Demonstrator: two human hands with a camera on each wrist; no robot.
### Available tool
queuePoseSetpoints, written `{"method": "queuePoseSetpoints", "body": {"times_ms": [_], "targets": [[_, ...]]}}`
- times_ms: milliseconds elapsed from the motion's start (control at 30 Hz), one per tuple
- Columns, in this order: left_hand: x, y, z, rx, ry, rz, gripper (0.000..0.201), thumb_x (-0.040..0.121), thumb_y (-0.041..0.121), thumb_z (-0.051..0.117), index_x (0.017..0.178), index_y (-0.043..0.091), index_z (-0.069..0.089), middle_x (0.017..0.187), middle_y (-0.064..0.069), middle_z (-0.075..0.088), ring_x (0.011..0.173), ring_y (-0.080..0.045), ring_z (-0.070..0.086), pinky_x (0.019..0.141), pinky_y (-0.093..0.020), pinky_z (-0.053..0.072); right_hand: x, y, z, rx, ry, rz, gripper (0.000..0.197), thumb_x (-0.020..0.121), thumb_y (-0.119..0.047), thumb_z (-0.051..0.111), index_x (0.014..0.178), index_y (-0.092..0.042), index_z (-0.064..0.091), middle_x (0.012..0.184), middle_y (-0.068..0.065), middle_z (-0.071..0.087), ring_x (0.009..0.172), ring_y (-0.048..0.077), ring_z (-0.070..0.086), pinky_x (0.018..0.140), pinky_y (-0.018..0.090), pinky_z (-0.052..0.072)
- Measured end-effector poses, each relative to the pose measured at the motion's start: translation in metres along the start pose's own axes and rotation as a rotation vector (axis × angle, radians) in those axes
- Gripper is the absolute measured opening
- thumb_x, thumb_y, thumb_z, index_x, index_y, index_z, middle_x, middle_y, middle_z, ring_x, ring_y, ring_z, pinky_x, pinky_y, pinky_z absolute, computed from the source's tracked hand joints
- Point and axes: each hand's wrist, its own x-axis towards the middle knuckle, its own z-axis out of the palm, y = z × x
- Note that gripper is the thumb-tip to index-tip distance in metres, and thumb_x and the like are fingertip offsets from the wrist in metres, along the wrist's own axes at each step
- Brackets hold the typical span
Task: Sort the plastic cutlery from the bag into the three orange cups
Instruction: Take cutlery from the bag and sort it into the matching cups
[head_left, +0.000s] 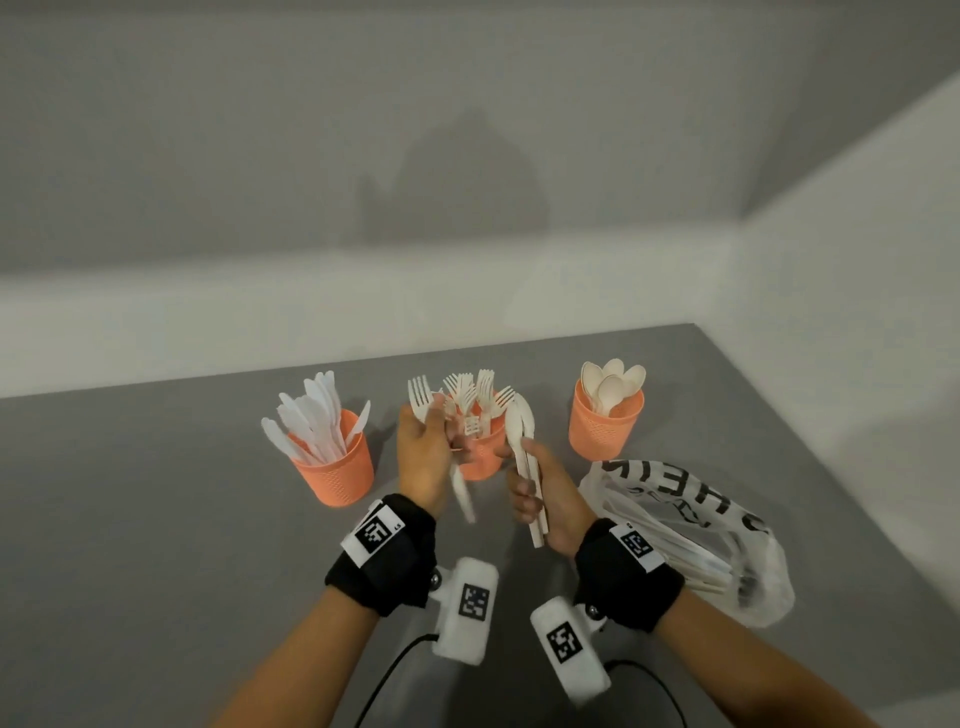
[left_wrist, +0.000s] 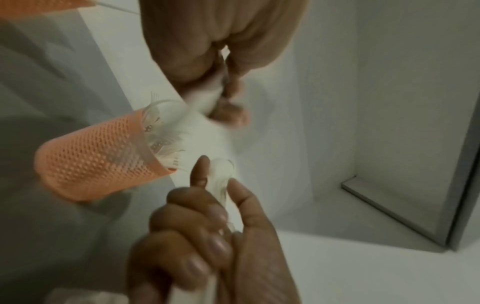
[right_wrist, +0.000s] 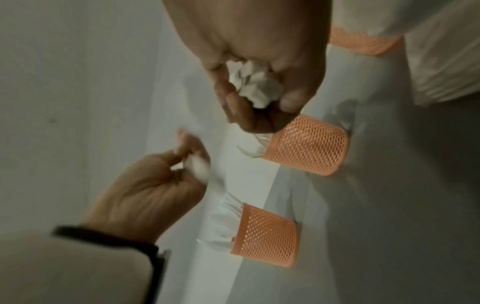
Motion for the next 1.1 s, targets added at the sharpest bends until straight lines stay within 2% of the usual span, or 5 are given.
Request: {"method": "queuePoseSetpoints", "body": {"times_ms": [133,300,733,933,1100], "targets": [[-0.008,0.007,-0.001,0.135,-0.105,-0.006,0.026,0.095,0.019,0.051,0.069,0.015,0.05,0.038,0.01,0.044,0.033,-0.003,0.035,0.034,-0.013,0.028,-0.005,-0.006,-0.001,-0.002,-0.15,0.017,0.036,0.1,-0.037,0.029,0.109,-0.017,0.058,0.043,-0.008,0.04,0.031,0.004,0.031,0.034,0.015,0.03],[-0.016,0.002,0.008,0.309,-0.175,0.005,0.014,0.083,0.019,0.068,0.088,0.007,0.065,0.056,0.008,0.054,0.037,0.005,0.048,0.037,-0.005,0.031,-0.007,-0.01,0.009,-0.232,-0.161,-0.028,0.044,0.099,-0.046,0.028,0.114,-0.017,0.058,0.054,-0.006,0.045,0.039,0.004,0.029,0.04,0.016,0.027],[-0.011,0.009,0.003,0.213,-0.191,-0.033,0.009,0.088,0.001,0.058,0.095,-0.005,0.059,0.044,0.006,0.054,0.032,0.0,0.047,0.035,-0.008,0.033,-0.016,-0.014,0.002,-0.324,-0.24,-0.001,0.039,0.1,-0.043,0.026,0.109,-0.017,0.053,0.065,0.005,0.066,0.038,0.008,0.043,0.043,0.02,0.042],[-0.008,0.014,-0.001,0.149,-0.35,-0.113,0.004,0.089,0.008,0.057,0.093,0.007,0.057,0.037,0.009,0.043,0.031,-0.002,0.036,0.034,-0.01,0.03,-0.025,-0.029,-0.004,-0.332,-0.351,0.119,0.055,0.099,-0.043,0.026,0.072,-0.016,0.065,0.056,0.004,0.064,0.034,0.008,0.044,0.043,0.02,0.044],[0.006,0.016,-0.004,0.157,-0.511,-0.167,0.022,0.09,0.02,0.056,0.071,0.011,0.063,0.035,0.005,0.034,0.029,-0.004,0.022,0.032,-0.014,0.016,-0.028,-0.044,-0.008,-0.327,-0.46,0.126,0.042,0.1,-0.034,0.022,0.101,-0.016,0.061,0.052,0.001,0.059,0.036,0.008,0.046,0.043,0.02,0.046]]}}
